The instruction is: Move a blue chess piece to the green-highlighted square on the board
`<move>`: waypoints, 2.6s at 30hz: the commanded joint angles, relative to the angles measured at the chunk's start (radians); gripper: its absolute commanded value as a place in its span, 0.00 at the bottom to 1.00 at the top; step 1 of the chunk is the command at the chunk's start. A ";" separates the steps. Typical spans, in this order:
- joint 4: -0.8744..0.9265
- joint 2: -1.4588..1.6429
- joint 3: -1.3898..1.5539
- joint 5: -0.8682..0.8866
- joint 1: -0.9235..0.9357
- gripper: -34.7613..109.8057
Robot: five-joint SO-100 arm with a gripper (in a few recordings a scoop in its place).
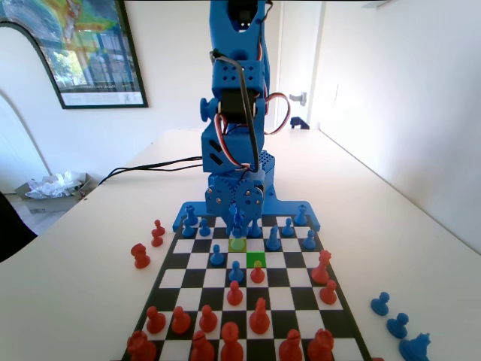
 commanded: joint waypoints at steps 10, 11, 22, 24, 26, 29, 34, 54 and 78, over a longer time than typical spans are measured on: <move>0.011 0.017 -0.052 -0.011 0.028 0.30; 0.006 0.017 -0.046 -0.012 0.028 0.30; -0.029 0.017 0.006 -0.032 0.026 0.30; -0.029 0.017 0.011 -0.041 0.026 0.30; -0.026 0.017 0.012 -0.048 0.028 0.30; -0.002 0.015 -0.002 -0.049 0.031 0.30; 0.011 0.008 -0.023 -0.044 0.031 0.30; 0.161 0.014 -0.184 0.055 0.017 0.25; 0.181 -0.091 -0.331 0.175 -0.106 0.25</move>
